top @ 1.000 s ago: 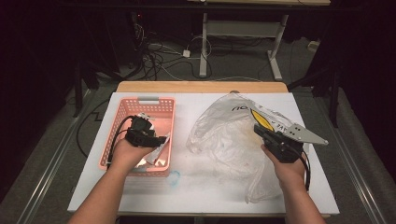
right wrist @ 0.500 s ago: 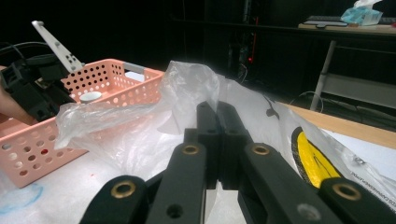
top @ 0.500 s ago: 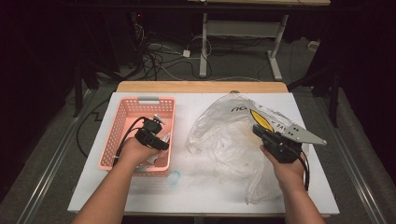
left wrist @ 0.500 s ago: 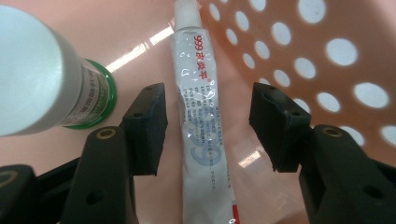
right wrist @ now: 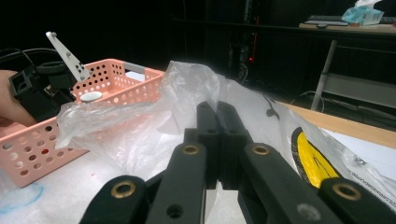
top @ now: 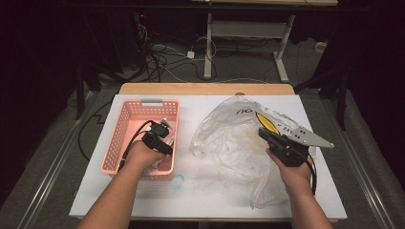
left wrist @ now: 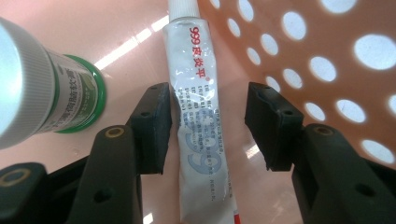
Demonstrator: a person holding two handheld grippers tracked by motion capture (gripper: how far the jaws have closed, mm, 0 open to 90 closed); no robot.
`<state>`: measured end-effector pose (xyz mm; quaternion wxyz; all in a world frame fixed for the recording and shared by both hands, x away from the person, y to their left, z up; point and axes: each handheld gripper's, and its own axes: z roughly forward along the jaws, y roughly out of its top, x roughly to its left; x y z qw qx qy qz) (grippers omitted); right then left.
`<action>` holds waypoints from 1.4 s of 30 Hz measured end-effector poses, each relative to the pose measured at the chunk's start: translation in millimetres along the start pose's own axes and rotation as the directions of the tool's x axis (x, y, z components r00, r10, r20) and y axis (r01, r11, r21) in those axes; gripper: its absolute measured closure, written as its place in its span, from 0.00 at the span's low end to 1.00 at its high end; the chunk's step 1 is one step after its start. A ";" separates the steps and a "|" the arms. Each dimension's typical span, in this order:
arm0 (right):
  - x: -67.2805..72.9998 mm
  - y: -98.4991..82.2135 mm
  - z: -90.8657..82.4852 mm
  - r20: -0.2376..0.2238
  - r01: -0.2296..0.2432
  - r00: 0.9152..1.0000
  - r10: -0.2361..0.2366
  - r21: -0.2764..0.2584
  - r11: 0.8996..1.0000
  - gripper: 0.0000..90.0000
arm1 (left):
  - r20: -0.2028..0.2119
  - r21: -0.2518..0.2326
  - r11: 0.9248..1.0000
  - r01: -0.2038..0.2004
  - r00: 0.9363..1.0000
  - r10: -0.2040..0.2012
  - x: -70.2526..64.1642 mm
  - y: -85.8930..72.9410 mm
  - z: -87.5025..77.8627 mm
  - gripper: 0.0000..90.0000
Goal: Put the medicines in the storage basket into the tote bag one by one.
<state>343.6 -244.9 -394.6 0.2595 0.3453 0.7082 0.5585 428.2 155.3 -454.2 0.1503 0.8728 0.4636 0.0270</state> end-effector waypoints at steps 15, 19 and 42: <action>0.3 -0.2 -0.1 -0.002 -0.001 1.000 0.001 -0.002 1.000 1.00 | -0.018 0.004 1.000 0.024 1.000 -0.024 0.1 -0.4 -0.6 0.73; 1.6 -0.1 0.4 -0.005 -0.002 1.000 0.002 -0.002 1.000 1.00 | -0.027 0.007 0.999 0.036 0.999 -0.036 1.7 -1.0 -1.6 0.75; -0.1 0.8 -2.7 -0.002 -0.003 1.000 0.003 -0.006 1.000 1.00 | -0.043 -0.049 0.998 0.042 0.998 -0.044 3.3 -5.4 -17.4 0.76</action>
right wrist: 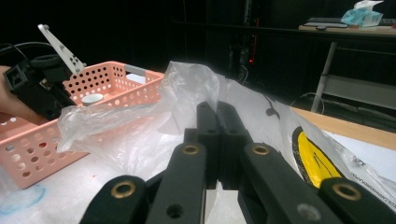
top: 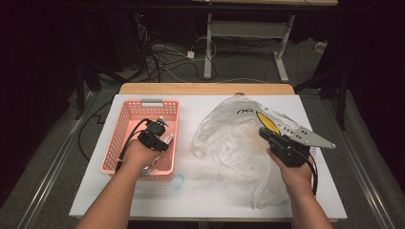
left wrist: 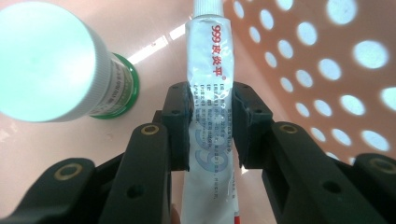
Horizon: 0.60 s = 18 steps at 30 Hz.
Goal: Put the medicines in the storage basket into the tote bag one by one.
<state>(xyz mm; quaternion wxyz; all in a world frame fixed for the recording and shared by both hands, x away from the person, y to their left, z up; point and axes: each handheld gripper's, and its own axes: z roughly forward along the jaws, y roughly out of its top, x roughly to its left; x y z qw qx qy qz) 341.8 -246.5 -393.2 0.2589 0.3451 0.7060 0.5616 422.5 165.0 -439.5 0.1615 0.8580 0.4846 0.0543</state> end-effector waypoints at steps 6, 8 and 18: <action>0.5 -0.3 0.4 0.000 -0.001 1.000 0.001 0.000 1.000 1.00 | 0.003 -0.052 0.999 0.000 1.000 0.000 -1.6 -3.7 -10.0 0.76; 0.1 -0.4 0.4 0.000 0.000 1.000 0.000 -0.001 1.000 1.00 | 0.002 -0.064 0.998 0.003 1.000 -0.003 -1.8 -4.8 -12.8 0.76; -0.5 -0.7 0.1 -0.002 -0.004 1.000 0.004 -0.001 1.000 1.00 | 0.031 -0.160 0.987 0.023 0.999 -0.019 -1.9 -12.4 -27.8 0.76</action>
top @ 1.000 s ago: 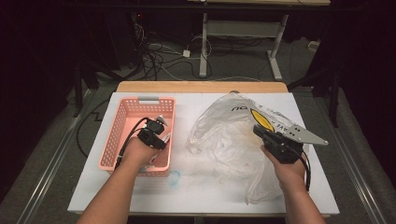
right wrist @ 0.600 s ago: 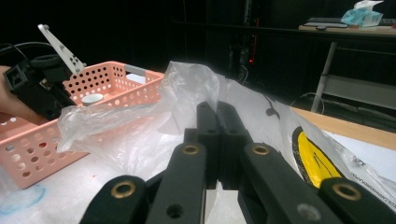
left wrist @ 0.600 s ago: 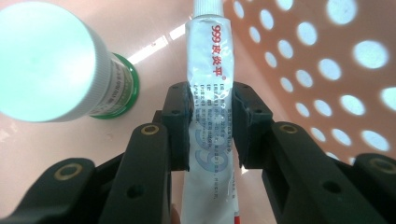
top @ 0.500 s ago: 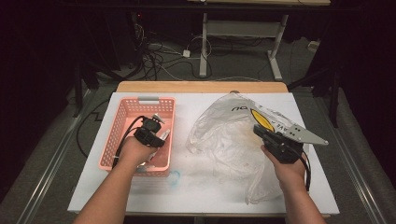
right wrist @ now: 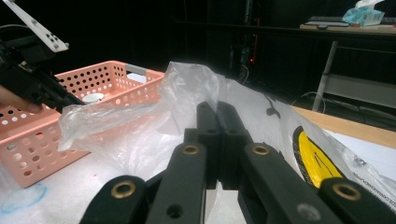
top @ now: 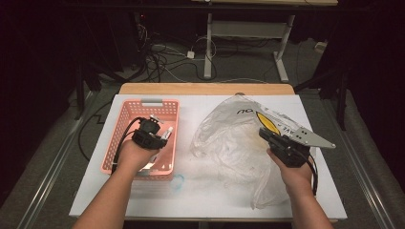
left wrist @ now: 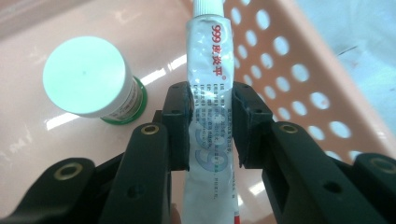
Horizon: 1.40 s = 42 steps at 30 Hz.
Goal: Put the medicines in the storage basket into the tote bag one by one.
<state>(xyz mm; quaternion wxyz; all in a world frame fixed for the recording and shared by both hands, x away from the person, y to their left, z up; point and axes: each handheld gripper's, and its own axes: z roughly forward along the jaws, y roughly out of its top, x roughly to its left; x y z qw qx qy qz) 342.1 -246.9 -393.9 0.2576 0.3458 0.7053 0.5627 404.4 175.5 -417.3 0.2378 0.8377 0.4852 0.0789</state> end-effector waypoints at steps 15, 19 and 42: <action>0.6 0.1 -0.7 -0.005 0.009 1.000 -0.009 -0.001 1.000 1.00 | 0.042 -0.155 0.988 0.018 0.999 -0.011 -4.6 -16.4 -18.5 0.76; -0.5 -0.5 -0.7 -0.003 0.003 1.000 -0.003 -0.002 1.000 1.00 | 0.043 -0.205 0.978 0.020 0.999 -0.012 -4.7 -23.0 -25.5 0.76; 0.6 -1.9 -0.3 -0.008 0.004 1.000 -0.004 0.006 1.000 1.00 | 0.066 -0.424 0.906 0.011 0.998 0.019 -19.7 -60.9 -44.0 0.76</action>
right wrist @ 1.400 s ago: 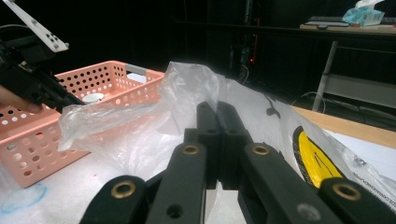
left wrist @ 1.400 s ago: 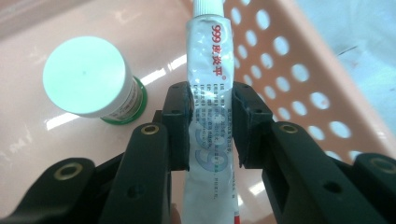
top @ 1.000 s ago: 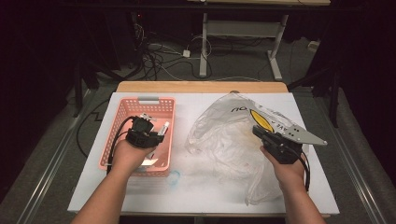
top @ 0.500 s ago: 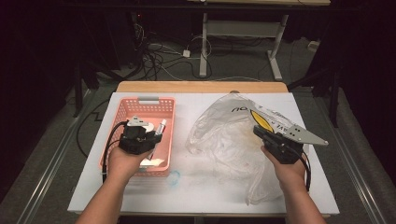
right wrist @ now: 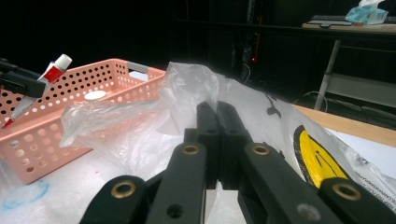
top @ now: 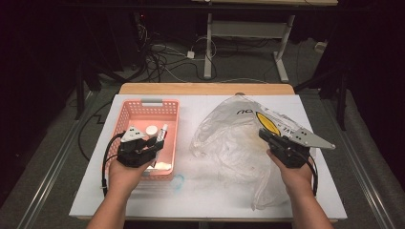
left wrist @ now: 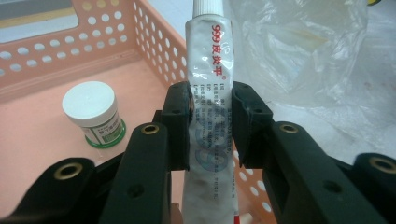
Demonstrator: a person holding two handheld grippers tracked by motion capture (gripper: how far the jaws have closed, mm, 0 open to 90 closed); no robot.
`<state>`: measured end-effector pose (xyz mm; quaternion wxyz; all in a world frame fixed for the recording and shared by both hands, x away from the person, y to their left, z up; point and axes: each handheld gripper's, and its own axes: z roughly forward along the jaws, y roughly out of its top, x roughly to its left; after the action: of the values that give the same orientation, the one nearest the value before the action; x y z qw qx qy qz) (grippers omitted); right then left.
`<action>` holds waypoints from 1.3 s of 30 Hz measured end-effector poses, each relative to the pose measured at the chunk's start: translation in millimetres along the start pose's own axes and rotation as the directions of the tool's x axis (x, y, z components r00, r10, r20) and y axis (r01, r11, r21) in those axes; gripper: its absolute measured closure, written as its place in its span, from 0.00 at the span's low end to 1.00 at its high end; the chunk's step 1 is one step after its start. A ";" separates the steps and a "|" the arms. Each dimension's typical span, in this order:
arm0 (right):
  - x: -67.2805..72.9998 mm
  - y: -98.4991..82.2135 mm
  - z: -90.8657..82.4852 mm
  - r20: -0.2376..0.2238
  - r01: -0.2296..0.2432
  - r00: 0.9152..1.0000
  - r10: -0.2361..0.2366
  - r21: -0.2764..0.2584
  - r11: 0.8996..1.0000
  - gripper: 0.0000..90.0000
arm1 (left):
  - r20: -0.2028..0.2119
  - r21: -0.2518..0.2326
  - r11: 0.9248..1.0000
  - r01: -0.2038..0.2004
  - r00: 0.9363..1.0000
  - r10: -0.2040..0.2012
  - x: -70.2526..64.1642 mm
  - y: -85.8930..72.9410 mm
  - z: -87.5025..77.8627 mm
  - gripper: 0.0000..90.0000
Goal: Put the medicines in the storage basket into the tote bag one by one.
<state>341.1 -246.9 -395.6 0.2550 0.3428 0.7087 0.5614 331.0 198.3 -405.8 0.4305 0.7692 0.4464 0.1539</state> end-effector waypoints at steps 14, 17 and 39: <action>0.8 0.5 -1.1 0.000 0.009 1.000 -0.009 -0.001 1.000 1.00 | 0.036 -0.075 0.997 0.003 0.999 -0.001 -5.4 -7.2 -7.4 0.76; 1.5 1.2 -1.4 0.000 0.008 1.000 -0.008 -0.005 1.000 1.00 | 0.038 -0.082 0.997 0.000 0.999 0.003 -7.5 -6.6 -7.3 0.76; 1.1 1.7 -2.6 -0.009 0.005 1.000 -0.005 -0.007 1.000 1.00 | 0.125 -0.131 0.990 -0.050 0.990 0.067 -41.0 4.3 -15.3 0.76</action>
<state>338.8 -247.4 -393.3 0.2546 0.3376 0.7087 0.5648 301.1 171.7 -387.4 0.5019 0.7613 0.3843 0.1446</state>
